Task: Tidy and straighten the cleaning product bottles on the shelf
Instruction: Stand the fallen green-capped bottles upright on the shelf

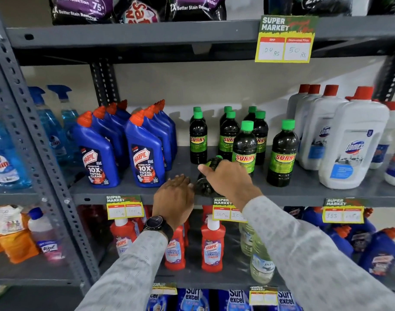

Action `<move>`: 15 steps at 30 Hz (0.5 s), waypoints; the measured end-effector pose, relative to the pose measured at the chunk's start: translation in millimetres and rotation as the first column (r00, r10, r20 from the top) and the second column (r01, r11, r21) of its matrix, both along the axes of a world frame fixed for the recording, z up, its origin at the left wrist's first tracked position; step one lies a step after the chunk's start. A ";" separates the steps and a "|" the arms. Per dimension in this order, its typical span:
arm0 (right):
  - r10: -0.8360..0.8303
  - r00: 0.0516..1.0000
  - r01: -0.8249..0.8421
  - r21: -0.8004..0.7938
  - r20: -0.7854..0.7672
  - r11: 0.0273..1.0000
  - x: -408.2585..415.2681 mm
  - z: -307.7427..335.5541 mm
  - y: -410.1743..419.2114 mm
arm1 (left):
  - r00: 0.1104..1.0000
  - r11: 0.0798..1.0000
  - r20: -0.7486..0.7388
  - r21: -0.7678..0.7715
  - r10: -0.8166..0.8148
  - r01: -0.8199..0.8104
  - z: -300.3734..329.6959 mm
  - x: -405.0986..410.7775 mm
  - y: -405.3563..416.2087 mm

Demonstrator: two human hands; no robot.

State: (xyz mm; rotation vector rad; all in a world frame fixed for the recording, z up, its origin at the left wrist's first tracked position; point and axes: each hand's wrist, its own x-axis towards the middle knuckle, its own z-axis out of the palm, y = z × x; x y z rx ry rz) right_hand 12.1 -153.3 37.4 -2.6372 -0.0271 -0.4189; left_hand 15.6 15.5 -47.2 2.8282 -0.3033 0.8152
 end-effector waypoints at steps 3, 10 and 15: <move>-0.045 0.994 0.044 -0.006 -0.104 0.999 7.7 6.2 13.4 | 1.000 1.000 0.005 0.000 -0.008 0.008 0.1 0.6 0.8; -0.043 0.977 0.092 0.232 -0.208 0.968 10.8 20.4 21.5 | 0.998 0.999 0.040 -0.017 -0.044 0.044 -0.8 -0.9 1.4; 0.010 0.984 0.061 0.386 -0.179 0.920 5.0 22.9 12.7 | 0.998 0.999 0.035 -0.005 -0.045 0.045 -0.7 -1.4 1.7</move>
